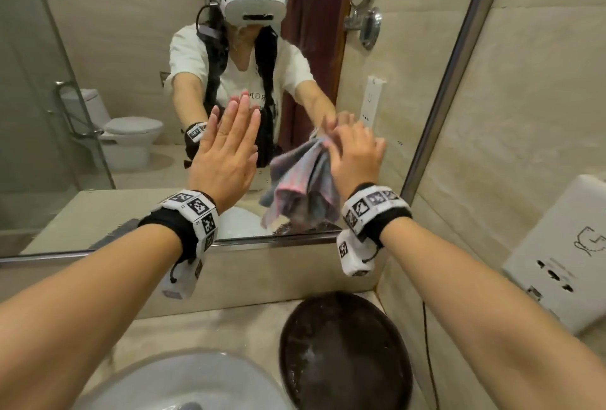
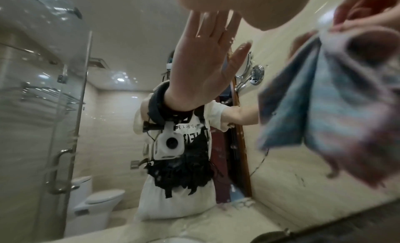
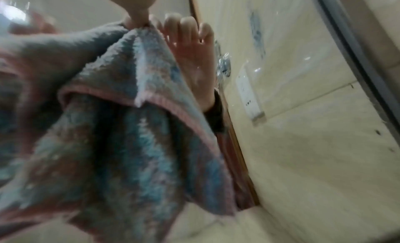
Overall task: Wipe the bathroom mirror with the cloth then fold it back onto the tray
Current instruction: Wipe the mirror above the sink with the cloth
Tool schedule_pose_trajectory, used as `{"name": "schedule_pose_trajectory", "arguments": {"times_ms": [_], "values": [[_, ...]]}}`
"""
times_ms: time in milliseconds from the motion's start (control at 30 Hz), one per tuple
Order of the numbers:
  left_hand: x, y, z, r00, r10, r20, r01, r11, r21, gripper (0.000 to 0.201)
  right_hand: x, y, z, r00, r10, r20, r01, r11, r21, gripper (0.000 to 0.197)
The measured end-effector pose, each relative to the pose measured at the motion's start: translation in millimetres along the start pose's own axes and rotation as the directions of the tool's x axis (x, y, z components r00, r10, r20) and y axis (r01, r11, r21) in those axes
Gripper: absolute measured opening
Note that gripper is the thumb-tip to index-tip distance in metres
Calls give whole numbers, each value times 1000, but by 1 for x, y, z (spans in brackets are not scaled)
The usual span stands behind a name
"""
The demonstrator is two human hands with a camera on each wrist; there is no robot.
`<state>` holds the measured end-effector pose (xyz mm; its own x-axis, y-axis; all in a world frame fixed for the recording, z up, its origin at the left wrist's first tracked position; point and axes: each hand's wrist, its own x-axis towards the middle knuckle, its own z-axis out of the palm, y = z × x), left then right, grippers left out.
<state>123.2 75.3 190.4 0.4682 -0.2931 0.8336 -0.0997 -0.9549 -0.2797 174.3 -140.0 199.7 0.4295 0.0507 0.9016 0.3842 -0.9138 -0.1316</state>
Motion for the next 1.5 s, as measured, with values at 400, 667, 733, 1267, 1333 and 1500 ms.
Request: {"name": "schedule_pose_trajectory", "arguments": {"times_ms": [400, 667, 733, 1267, 1333, 1500], "values": [[4, 28, 10, 1000, -26, 6, 26, 997, -78, 61, -11, -6, -3, 992, 125, -5, -122, 975, 188, 47], [17, 43, 12, 1000, -19, 7, 20, 995, -97, 61, 4, 30, 4, 988, 130, 80, -117, 981, -154, 58], [16, 48, 14, 1000, -12, 20, 14, 994, -112, 61, 1, 43, 5, 946, 317, 67, -309, 945, -111, 57], [-15, 60, 16, 993, 24, 113, -7, 989, -151, 60, -9, 22, -4, 974, 76, 214, -93, 993, 72, 68], [-18, 58, 16, 993, 22, 113, -4, 987, -159, 59, 4, 25, 4, 989, 131, 71, -137, 987, 79, 71], [-27, 53, 17, 993, 22, 114, 0, 982, -190, 60, -33, 48, 23, 904, 426, 28, -427, 898, 109, 62]]}}
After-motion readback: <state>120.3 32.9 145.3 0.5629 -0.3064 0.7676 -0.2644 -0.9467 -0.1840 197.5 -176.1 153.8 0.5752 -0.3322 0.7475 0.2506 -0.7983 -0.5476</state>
